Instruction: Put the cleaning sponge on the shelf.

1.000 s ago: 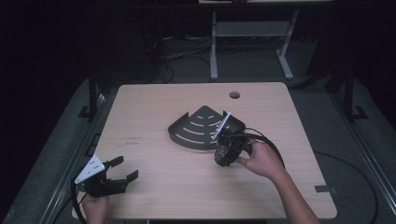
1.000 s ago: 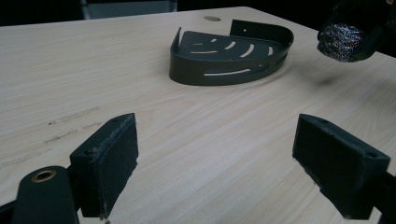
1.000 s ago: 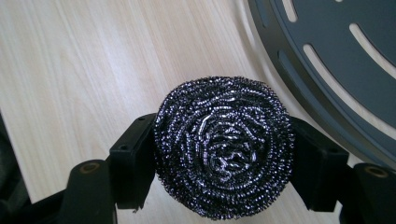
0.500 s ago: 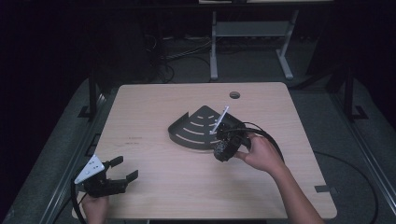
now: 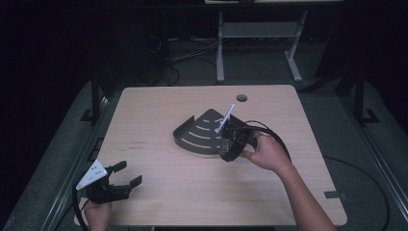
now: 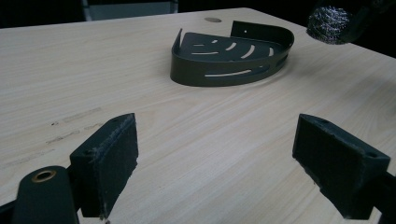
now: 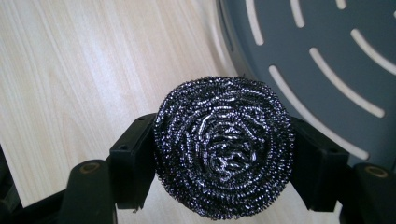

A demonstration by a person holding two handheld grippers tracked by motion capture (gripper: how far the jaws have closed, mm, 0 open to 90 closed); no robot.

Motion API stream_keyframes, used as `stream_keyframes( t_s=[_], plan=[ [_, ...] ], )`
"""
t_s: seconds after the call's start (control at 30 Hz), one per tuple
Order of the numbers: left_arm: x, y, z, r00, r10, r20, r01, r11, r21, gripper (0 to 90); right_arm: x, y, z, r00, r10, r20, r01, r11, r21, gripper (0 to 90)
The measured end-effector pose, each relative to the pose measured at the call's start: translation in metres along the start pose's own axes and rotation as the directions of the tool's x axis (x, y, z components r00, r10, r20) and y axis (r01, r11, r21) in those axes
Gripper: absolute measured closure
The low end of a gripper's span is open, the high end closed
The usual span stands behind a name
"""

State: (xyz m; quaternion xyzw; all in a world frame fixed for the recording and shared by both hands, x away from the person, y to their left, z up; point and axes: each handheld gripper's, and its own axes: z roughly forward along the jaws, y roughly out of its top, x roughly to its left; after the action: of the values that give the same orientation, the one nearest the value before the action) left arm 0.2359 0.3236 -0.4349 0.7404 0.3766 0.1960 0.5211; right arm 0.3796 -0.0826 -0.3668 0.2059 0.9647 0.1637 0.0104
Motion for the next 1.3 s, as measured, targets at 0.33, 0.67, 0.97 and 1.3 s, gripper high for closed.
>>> stream_keyframes(
  t_s=[0.33, 0.67, 0.97, 1.3],
  plan=[
    [0.001, 0.0, -0.001, 1.0, -0.002, -0.002, 0.002, 1.0, -0.001, 13.7, -0.011, 0.012, -0.006, 0.9999, 0.005, 0.012, -0.005, 1.0, 0.0, 31.0],
    [0.002, 0.0, -0.002, 1.0, -0.006, -0.006, 0.006, 1.0, -0.006, 13.7, -0.023, 0.022, -0.003, 0.9997, 0.024, 0.0, -0.024, 0.9997, 0.002, 31.0],
    [0.004, -0.001, -0.004, 0.9999, -0.007, -0.011, 0.007, 0.9999, -0.012, 13.7, -0.033, 0.031, 0.003, 0.9987, 0.045, -0.022, -0.045, 0.999, 0.001, 31.0],
    [0.004, -0.001, -0.005, 0.9999, -0.01, -0.01, 0.01, 0.9998, -0.014, 13.7, -0.038, 0.044, 0.007, 0.9989, 0.043, -0.016, -0.043, 0.9991, 0.005, 31.0]
  ],
)
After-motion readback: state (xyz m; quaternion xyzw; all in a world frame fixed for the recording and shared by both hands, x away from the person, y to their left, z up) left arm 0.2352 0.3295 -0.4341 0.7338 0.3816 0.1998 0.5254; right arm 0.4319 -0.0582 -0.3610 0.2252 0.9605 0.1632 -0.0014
